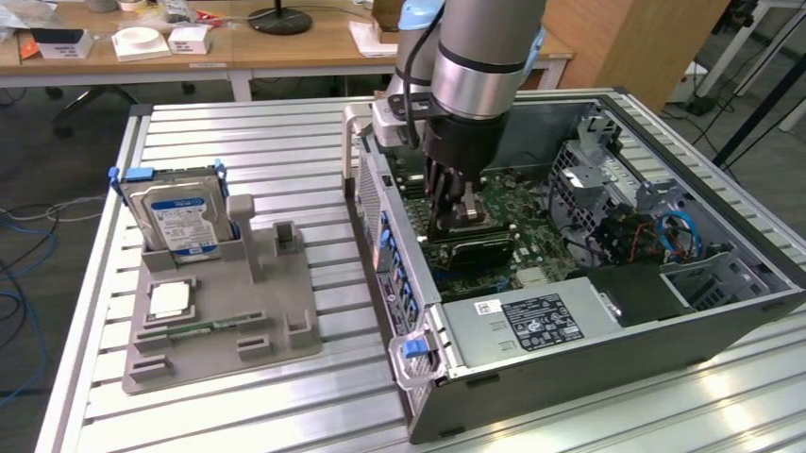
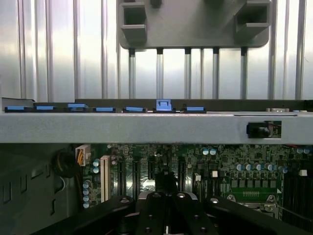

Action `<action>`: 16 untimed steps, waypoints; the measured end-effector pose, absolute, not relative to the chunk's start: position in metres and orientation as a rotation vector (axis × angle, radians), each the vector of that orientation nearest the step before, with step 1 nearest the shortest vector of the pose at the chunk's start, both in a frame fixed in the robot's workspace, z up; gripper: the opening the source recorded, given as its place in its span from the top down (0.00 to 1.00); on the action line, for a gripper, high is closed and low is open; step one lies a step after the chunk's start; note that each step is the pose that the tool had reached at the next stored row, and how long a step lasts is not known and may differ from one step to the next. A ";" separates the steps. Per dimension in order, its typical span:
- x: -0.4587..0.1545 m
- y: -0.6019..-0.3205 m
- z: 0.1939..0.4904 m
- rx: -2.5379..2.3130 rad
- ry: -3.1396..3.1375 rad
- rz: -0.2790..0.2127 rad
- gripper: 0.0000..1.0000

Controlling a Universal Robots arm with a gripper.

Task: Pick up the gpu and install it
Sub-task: 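Press down on the gpu until it lock into place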

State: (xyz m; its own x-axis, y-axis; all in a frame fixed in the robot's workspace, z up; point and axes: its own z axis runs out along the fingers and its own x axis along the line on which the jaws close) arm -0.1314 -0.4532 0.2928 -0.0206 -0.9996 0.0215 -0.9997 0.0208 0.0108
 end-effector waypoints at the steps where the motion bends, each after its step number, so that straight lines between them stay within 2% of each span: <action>1: -0.131 -0.453 0.293 2.182 -2.228 0.011 0.89; 16: -0.138 -0.453 0.298 2.182 -2.228 0.011 0.89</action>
State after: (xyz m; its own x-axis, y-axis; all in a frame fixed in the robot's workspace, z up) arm -0.1379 -0.4532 0.2978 -0.0205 -0.9996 0.0214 -0.9997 0.0207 0.0108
